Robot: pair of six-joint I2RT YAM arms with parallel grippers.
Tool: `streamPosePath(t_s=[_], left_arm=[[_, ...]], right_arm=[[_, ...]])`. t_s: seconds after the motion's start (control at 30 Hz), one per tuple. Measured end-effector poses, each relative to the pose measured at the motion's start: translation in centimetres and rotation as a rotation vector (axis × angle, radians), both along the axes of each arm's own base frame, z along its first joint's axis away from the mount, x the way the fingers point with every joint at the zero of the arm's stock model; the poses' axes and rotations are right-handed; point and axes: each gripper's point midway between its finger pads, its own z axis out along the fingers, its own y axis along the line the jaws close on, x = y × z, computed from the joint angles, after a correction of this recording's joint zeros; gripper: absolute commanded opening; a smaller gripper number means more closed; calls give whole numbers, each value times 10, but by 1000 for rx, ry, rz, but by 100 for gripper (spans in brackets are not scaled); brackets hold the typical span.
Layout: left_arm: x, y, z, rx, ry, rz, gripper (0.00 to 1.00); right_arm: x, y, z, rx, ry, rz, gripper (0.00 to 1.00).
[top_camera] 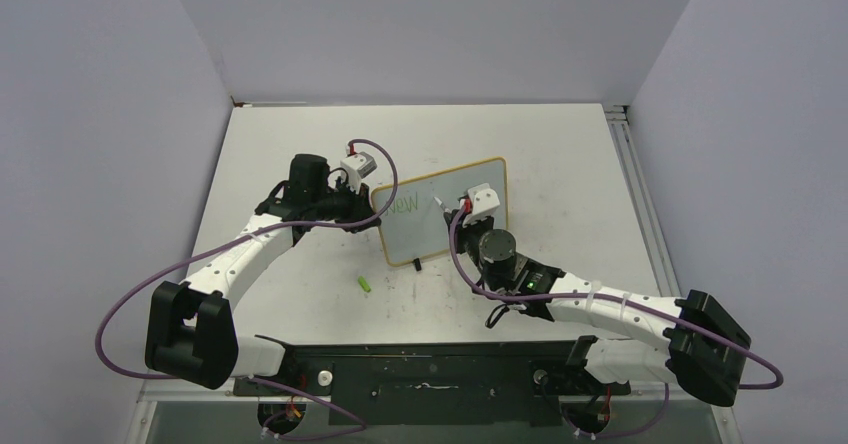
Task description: Write a sentence on the whiteboard
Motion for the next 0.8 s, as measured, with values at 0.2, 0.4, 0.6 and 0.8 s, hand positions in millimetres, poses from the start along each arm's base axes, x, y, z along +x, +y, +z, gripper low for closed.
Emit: streamPosePath(t_s=[0.2,0.4,0.6,0.8], left_arm=[[0,0,0,0,0,0,0],[0,0,0,0,0,0,0],[0,0,0,0,0,0,0],[0,0,0,0,0,0,0]], right_arm=[[2,0,7,3,-16,-5,5],[3,1,8,0,-22,-8,5],[4,0,8,0,-23,-13,5],[4,0,7,10,-16,-18,5]])
